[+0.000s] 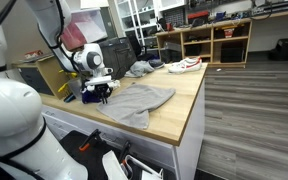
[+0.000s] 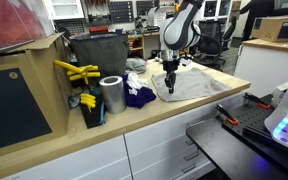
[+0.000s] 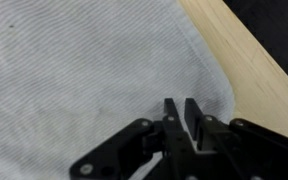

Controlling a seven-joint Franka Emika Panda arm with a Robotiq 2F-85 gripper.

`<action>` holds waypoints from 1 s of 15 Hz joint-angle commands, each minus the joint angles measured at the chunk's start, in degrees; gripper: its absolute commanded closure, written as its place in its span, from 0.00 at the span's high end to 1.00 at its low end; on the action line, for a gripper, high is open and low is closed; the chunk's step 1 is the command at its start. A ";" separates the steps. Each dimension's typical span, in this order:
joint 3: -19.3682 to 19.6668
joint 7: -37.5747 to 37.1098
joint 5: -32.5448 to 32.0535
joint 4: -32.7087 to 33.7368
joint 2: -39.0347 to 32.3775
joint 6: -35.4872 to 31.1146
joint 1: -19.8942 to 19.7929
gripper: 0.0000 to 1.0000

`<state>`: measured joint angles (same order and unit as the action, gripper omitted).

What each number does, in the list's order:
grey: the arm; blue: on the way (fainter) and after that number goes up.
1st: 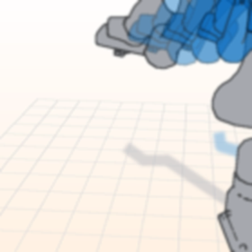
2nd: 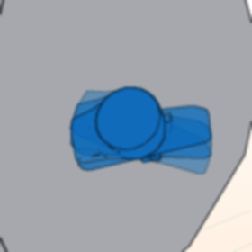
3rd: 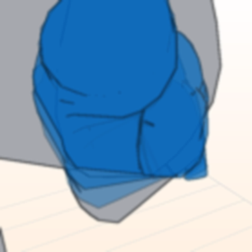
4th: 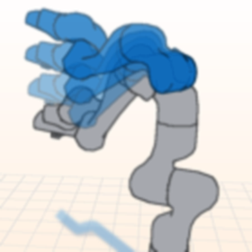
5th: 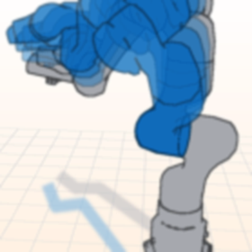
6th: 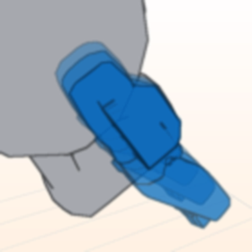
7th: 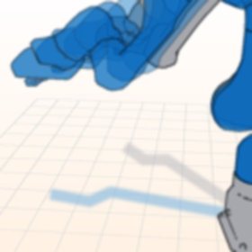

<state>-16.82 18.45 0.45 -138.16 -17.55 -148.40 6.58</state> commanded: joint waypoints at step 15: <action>20.95 2.45 -20.39 -18.68 19.48 4.42 -11.43 0.45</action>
<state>2.17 24.55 -15.29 -155.04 -0.50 -144.66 -3.42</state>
